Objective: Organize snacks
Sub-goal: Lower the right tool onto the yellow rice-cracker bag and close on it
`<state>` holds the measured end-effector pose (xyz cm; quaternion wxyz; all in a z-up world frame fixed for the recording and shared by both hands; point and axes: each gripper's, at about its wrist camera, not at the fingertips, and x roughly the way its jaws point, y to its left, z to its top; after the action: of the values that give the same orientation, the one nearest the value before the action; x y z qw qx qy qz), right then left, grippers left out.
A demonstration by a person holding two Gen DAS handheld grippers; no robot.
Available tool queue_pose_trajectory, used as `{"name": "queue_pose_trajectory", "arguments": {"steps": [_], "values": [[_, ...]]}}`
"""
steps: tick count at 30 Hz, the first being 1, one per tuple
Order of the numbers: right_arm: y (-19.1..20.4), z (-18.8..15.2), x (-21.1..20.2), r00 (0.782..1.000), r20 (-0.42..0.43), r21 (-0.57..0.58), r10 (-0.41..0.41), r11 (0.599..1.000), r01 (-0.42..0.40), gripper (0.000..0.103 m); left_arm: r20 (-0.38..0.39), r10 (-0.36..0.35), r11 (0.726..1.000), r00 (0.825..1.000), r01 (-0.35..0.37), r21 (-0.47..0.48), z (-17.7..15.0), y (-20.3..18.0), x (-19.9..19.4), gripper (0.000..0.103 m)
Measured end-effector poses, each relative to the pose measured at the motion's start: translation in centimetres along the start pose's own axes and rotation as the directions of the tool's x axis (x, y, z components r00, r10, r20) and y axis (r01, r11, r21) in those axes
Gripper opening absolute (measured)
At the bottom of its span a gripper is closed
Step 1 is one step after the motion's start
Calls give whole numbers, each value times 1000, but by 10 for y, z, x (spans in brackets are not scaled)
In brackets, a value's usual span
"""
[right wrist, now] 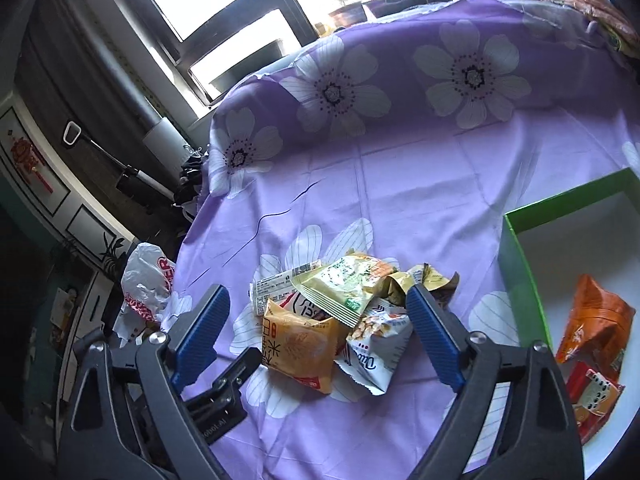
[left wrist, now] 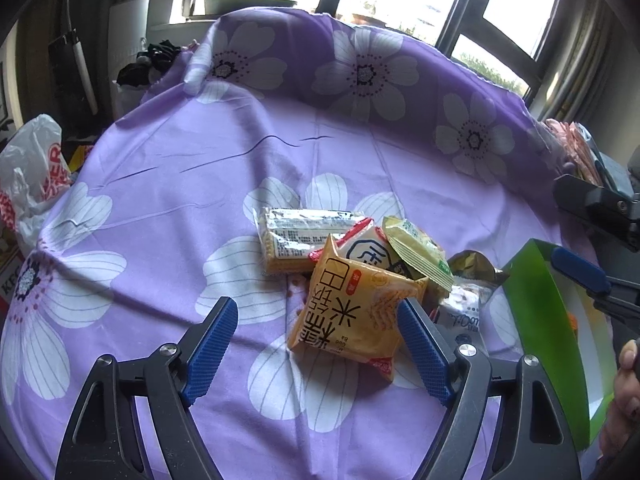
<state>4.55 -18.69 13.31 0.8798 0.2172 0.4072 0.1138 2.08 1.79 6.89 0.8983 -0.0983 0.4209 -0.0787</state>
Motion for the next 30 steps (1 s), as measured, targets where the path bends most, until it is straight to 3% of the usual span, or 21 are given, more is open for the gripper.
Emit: {"name": "queue_pose_trajectory", "arguments": {"steps": [5,9,13,16,19,23,28,30], "values": [[3,-14,32,994,-103,-24,-32,999,30,72,-33,-36,999,999,36,3,0,-1,12,83],[9,-17,43,990,-134,-18,52,998,-55,68,-58,-116,993,992,115,-31,3,4,22,83],[12,-20,66,976,-195,12,100,995,-100,64,-81,-229,972,970,224,-73,7,7,32,83],[13,-25,81,967,-225,12,118,993,-118,62,-105,-247,967,963,238,-89,6,8,43,83],[7,-32,95,964,-249,4,95,995,-97,58,-158,-220,974,963,208,-89,0,10,56,80],[14,-35,97,962,-251,-55,103,991,-120,59,-152,-249,967,956,237,-92,1,9,54,70],[19,-40,101,967,-241,-95,81,990,-106,58,-148,-235,972,961,229,-59,-3,3,52,61],[18,-40,101,960,-254,-75,117,987,-140,53,-147,-238,971,960,231,-58,-3,2,49,57]]}}
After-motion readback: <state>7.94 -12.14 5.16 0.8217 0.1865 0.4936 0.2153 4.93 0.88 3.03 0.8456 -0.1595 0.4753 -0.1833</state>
